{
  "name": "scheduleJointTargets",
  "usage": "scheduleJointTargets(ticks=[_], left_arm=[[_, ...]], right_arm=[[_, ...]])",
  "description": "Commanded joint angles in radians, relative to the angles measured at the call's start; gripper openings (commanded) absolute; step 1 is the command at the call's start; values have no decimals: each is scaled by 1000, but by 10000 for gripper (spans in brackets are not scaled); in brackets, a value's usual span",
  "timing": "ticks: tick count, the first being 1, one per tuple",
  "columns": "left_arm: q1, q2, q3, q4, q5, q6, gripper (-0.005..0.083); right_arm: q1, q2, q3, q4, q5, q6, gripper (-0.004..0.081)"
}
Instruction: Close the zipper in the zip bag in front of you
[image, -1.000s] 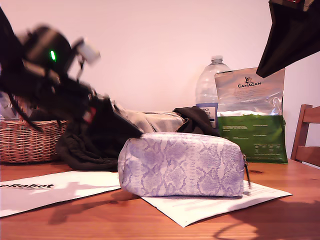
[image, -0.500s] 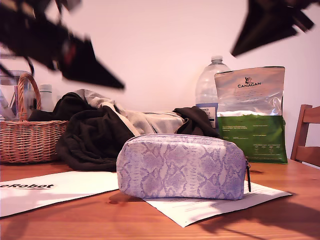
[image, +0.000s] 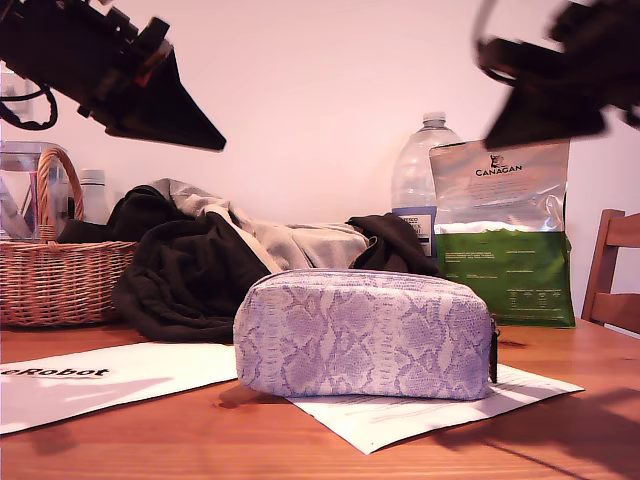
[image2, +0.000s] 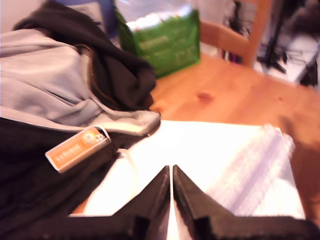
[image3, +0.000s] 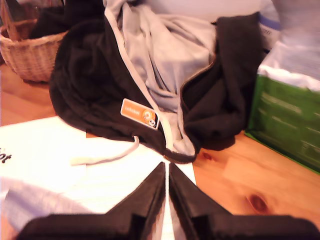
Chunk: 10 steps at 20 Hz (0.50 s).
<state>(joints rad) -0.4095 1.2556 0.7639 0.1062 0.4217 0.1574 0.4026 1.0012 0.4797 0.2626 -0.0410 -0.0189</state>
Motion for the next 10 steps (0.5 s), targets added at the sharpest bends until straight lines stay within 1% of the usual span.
scheduleJointTargets(ticks=[1,3,5,8,10], left_arm=[[3,-53,-100,56,-15,-31,-23],[5,-109,-190,99,-27,-70,-23],[6,-178,-280,134,-33,-94,-23],[6,-315,-397,148,-42,-150,-23],[5,-417,-431,119,-59,-185,-23]], right_arm=[[-13,-78,-60,32,7,30,-13],[-19,-177,-119,23,7,65,-13],[-17,-282,-151,-39,8,95,-13],[-16,-451,-155,-218,22,90,-13],[-16,-584,-155,-343,14,90,-13]])
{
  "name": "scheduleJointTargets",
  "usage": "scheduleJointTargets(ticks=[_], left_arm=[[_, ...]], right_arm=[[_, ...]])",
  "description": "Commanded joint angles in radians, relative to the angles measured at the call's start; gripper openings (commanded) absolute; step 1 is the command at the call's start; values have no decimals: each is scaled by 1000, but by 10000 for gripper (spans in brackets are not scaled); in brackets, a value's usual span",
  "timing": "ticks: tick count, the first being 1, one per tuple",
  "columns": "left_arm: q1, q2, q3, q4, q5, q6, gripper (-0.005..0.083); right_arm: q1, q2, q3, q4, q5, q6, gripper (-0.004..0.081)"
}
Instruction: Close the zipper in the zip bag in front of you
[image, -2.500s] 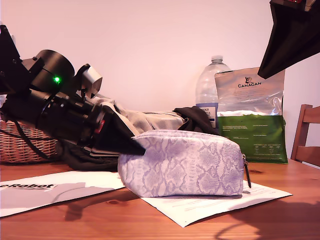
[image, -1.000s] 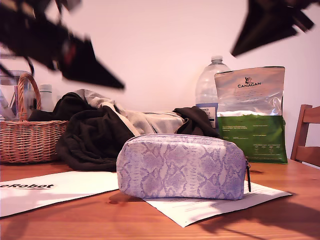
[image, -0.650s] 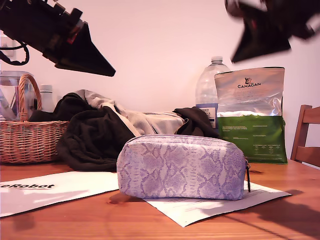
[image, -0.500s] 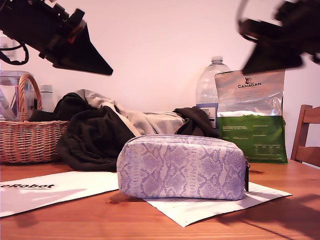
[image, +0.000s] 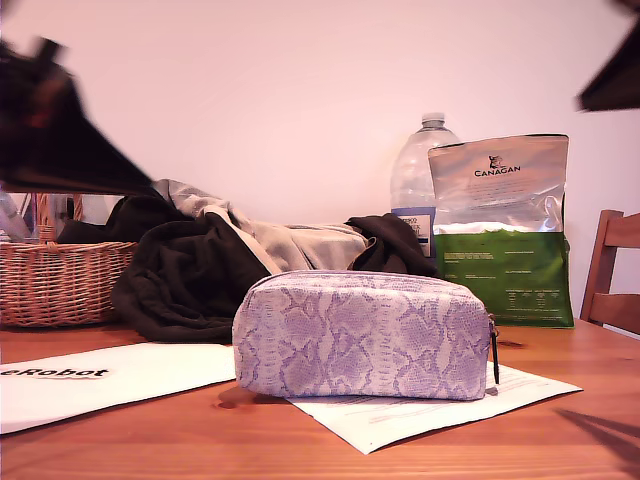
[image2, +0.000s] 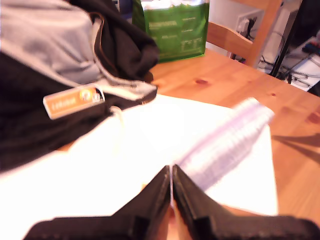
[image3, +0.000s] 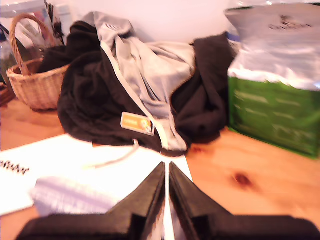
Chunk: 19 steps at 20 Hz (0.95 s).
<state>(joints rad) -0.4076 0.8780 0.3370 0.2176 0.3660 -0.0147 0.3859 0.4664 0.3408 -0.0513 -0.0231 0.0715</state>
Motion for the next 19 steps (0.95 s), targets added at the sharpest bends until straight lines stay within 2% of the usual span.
scheduleJointTargets(ticks=[1,4,7,19], left_arm=[[3,-84,-4,-25,-2,-12,-23],[3,-198,-4,-141,-3,-13,-23],[3,-264,-4,-257,-5,-12,-23],[3,-276,-4,-439,-5,-12,-23]], right_arm=[[2,-110,-16,-82,-29,12,-13],[16,-253,-3,-188,-49,86,-13],[15,-322,0,-264,-45,86,-13],[15,-328,0,-596,-44,86,-13]])
